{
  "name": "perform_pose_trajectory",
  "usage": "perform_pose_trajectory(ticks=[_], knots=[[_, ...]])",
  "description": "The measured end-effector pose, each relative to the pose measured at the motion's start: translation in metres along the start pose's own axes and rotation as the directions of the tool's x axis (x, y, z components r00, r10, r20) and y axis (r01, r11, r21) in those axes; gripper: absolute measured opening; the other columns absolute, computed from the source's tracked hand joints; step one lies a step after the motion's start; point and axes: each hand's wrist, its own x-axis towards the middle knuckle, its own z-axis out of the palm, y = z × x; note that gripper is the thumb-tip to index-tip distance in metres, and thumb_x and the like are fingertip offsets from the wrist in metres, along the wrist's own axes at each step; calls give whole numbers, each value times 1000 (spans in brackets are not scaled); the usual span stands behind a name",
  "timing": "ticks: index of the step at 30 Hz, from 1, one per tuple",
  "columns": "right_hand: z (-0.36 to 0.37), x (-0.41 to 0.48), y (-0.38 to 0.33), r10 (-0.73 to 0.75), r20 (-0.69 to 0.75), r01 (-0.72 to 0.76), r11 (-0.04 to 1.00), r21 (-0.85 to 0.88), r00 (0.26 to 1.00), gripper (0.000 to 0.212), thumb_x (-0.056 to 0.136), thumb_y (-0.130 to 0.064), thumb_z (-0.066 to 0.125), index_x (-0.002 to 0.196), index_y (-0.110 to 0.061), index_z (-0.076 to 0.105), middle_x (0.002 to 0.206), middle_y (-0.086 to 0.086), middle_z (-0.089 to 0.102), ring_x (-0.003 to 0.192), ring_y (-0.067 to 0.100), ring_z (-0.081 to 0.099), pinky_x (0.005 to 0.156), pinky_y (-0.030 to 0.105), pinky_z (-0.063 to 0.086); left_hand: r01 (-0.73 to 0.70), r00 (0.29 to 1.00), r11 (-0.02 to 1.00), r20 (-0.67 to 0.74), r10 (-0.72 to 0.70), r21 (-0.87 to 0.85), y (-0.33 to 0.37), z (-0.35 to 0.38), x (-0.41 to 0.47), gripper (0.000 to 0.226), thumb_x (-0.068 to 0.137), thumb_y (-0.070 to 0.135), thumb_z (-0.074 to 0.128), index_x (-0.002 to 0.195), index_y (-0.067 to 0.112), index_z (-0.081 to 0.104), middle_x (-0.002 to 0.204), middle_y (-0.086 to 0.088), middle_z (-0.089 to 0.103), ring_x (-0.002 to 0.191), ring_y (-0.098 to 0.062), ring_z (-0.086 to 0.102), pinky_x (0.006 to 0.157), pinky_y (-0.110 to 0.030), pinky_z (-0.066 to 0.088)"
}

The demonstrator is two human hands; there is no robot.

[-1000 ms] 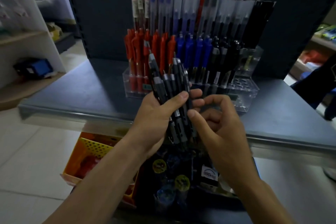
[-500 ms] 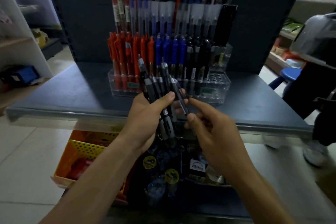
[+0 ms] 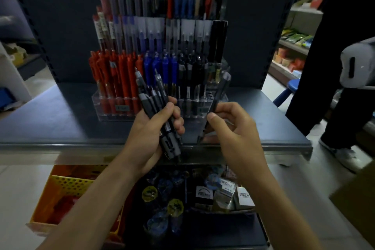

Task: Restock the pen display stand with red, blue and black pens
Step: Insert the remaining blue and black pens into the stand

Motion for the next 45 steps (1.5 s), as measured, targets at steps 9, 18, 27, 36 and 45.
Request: perform_pose_trajectory(ticks=[9, 18, 27, 36, 45], knots=[[-19, 56, -14, -31, -189, 15, 996, -89, 981, 6, 91, -8, 62, 92, -13, 59, 82, 14, 67, 73, 31, 71, 63, 34, 61, 15, 1000, 998, 11, -16, 58, -7, -1, 10, 15, 99, 10, 46, 104, 12, 60, 78, 0, 64, 69, -14, 59, 68, -30, 52], [-15, 93, -17, -153, -180, 80, 930, -359, 972, 11, 86, -26, 63, 79, -17, 61, 71, 3, 71, 70, 26, 71, 68, 52, 58, 3, 1000, 1000, 8, -3, 29, -7, -3, 14, 15, 98, 9, 46, 103, 12, 60, 77, 1, 64, 70, -14, 60, 67, -28, 54], [1, 82, -2, -253, 23, 189, 656, -731, 967, 12, 88, -32, 66, 81, -27, 57, 76, -13, 64, 83, 15, 65, 88, 41, 48, 4, 1000, 1000, 2, -4, 25, -9, -4, 16, 15, 98, 9, 47, 106, 10, 60, 78, 0, 65, 71, -15, 62, 68, -29, 55], [5, 81, -6, -216, -23, 114, 601, -791, 976, 14, 90, -37, 64, 82, -28, 56, 67, -15, 53, 88, 17, 58, 84, 32, 26, 25, 1000, 998, 9, -26, 50, -6, -2, 13, 17, 98, 8, 48, 110, 9, 61, 81, 0, 69, 74, -14, 66, 72, -28, 57], [14, 72, 7, -278, -131, 94, 670, -736, 952, 16, 89, -43, 62, 84, -29, 66, 81, -13, 65, 97, 19, 58, 89, 33, 26, 23, 1000, 998, 8, -23, 62, -8, -2, 12, 17, 99, 9, 48, 111, 8, 60, 80, 2, 69, 75, -14, 66, 73, -28, 57]])
